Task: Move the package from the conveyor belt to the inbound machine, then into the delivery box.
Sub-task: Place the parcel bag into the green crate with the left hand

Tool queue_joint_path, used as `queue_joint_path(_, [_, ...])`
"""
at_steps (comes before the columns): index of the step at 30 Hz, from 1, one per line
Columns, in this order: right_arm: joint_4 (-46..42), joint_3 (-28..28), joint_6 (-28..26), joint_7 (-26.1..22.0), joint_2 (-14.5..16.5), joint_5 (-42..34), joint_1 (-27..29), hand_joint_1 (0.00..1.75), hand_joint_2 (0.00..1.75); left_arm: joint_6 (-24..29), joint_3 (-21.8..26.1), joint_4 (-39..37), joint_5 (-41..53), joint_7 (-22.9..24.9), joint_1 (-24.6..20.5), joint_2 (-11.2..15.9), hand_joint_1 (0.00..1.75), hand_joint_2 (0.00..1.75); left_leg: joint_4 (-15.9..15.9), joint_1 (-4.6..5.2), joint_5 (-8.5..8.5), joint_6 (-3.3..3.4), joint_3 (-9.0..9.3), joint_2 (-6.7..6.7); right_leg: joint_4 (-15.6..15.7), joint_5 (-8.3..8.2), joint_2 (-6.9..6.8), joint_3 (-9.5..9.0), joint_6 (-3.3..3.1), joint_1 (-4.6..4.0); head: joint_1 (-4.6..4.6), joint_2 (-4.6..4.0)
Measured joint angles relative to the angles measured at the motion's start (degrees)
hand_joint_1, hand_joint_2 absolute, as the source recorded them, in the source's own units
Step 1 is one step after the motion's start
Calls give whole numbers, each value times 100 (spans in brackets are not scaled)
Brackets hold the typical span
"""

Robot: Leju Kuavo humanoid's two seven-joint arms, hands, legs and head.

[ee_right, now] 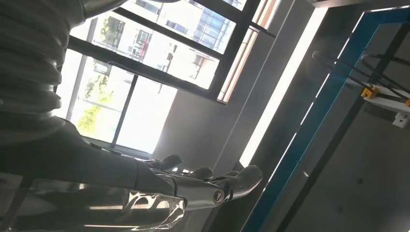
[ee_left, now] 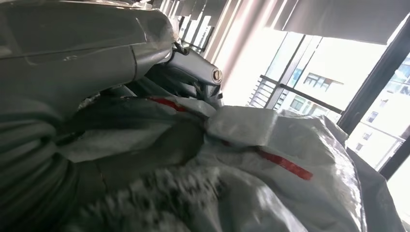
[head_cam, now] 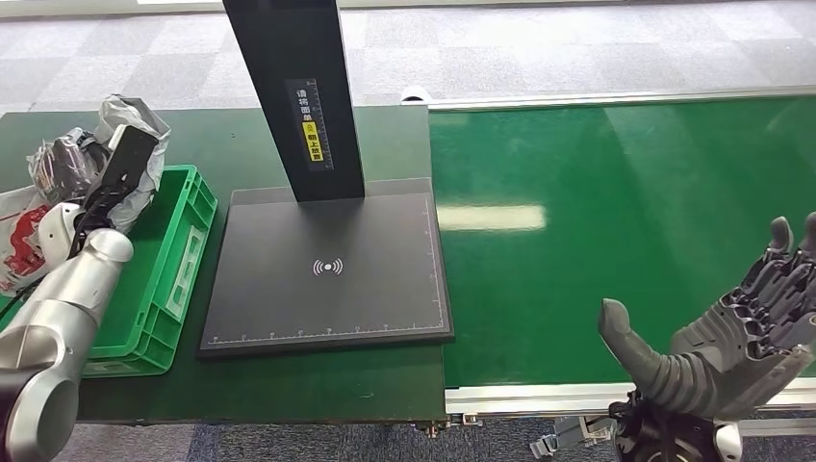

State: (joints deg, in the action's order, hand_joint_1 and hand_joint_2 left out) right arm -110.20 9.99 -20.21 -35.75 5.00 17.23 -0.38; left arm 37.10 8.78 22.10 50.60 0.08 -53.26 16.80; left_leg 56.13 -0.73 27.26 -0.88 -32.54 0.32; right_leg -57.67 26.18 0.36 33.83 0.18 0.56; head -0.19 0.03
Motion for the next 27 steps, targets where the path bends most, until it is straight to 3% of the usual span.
queue_joint_path(3, [89,9,114,63,-7,-45,-90,0,175,18,244,-25,-547,-292,22,8,0,175,0,0,0,0,0,1,0,0,1,1,0,0,1,-1])
queue_joint_path(7, [231,38,228,89,-8,-25,-214,0,175,-186,1054,-24,-1980,-1368,27,-34,0,0,0,0,0,0,1,1,0,0,1,5,0,0,0,1])
queue_joint_path(10, [316,51,273,84,-7,-26,-282,0,175,-316,1543,-4,-2398,-1818,22,-79,0,0,0,0,0,0,1,0,0,0,0,4,0,0,0,1])
queue_joint_path(13, [385,81,304,84,-5,-27,-333,0,175,-475,1866,47,-2664,-1961,14,-129,0,0,0,0,0,0,1,2,0,0,1,4,0,0,0,0])
queue_joint_path(17, [482,104,378,91,-1,-98,-378,0,175,-941,2269,165,-3461,-2307,11,-192,0,175,1,0,0,0,1,2,0,0,1,3,0,0,1,0])
queue_joint_path(22, [738,105,474,132,42,-287,-428,0,175,-1563,2823,427,-4696,-2870,22,-278,0,175,1,0,0,0,1,1,0,0,1,4,0,0,1,0])
queue_joint_path(27, [937,108,496,151,89,-336,-472,0,175,-1632,3035,637,-4931,-3045,42,-367,0,175,0,0,0,0,0,0,0,0,1,4,0,0,0,0])
